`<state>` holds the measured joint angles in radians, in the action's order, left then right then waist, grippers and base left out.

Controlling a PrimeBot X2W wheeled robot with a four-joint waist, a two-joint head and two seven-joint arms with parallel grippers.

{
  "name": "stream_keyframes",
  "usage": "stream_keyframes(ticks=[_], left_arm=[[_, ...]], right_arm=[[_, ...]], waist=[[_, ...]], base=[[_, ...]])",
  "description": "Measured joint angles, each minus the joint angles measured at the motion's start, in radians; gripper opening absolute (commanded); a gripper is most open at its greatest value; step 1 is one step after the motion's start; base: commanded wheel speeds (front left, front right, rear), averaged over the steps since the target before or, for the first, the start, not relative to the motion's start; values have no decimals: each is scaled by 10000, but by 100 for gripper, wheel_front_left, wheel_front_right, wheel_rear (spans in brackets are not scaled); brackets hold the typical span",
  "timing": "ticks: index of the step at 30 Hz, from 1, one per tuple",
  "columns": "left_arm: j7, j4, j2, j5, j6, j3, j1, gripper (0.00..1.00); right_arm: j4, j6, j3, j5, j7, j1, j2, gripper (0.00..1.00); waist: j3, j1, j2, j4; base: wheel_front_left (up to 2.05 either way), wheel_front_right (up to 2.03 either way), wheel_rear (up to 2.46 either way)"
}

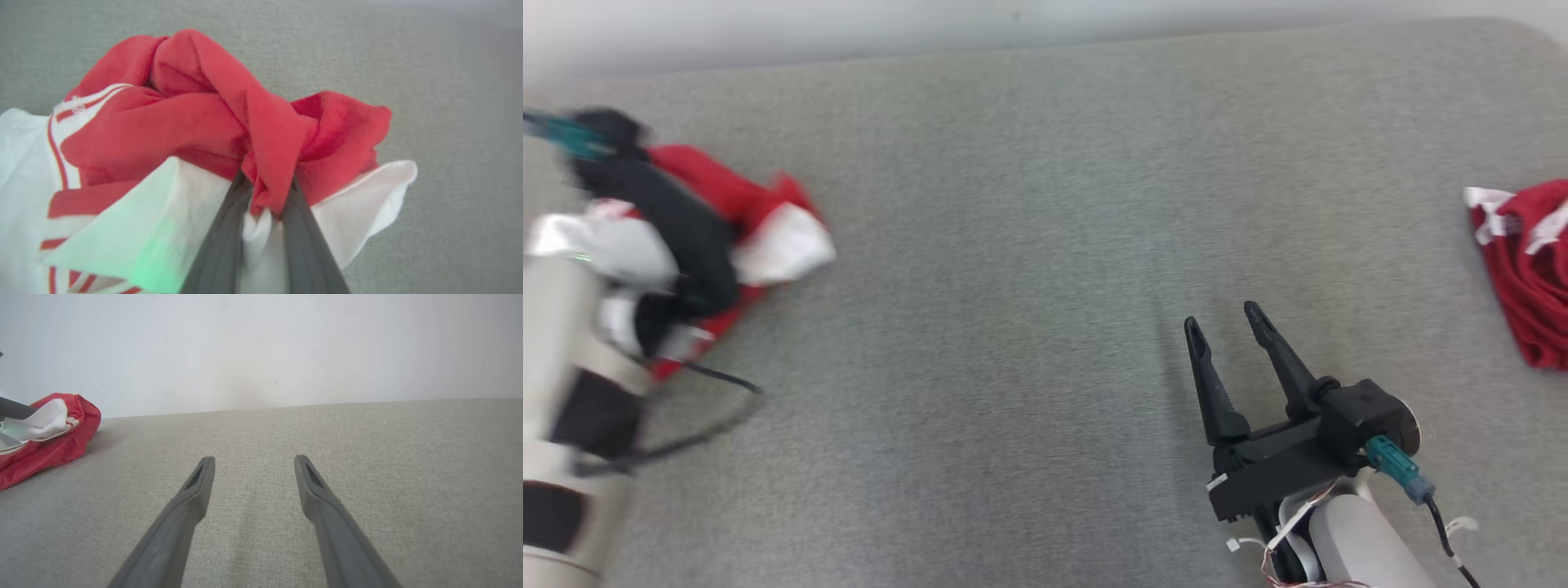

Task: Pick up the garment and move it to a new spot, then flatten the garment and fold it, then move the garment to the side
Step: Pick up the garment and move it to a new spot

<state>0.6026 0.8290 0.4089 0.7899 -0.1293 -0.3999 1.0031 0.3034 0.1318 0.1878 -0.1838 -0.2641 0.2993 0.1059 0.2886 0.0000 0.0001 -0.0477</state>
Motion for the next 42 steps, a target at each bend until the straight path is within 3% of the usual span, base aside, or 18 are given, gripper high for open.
stream_keyframes(ticks=[10,16,24,25,26,27,32,42], left_arm=[[-537,-934,-2019,826,0,-1423,-793,0],[-1530,-1032,-3060,1256,0,-2322,-858,0],[-3488,-571,-3421,1273,0,-3352,-801,0],[-3703,-433,-3432,1271,0,-3421,-790,31],[-3986,-288,-3444,1289,0,-3465,-805,45],[-4203,-176,-3438,1290,0,-3544,-806,100],[-5154,349,-3367,1440,-2,-3814,-1038,100],[-7889,867,-2316,1707,-17,-3789,-2409,100]], right_arm=[[102,0,-368,-4,-2,-182,-222,100],[134,0,-487,21,-2,-284,-341,100],[236,0,-612,19,-2,-314,-441,100],[255,0,-646,21,-2,-315,-451,100],[263,0,-673,19,-2,-320,-462,100],[259,0,-715,21,0,-332,-472,100],[278,0,-934,56,-2,-405,-500,100],[318,0,-1233,171,-2,-835,-525,100]], waist=[[-444,0,0,-722],[-604,0,0,-1132],[-700,0,0,-1516],[-719,0,0,-1524],[-742,0,0,-1523],[-765,0,0,-1513],[-942,0,0,-1378],[-1617,-1,-1,-951]], base=[[0,0,0],[0,0,0],[0,0,0],[0,0,0],[0,0,0],[0,0,0],[0,0,0],[0,0,0]])
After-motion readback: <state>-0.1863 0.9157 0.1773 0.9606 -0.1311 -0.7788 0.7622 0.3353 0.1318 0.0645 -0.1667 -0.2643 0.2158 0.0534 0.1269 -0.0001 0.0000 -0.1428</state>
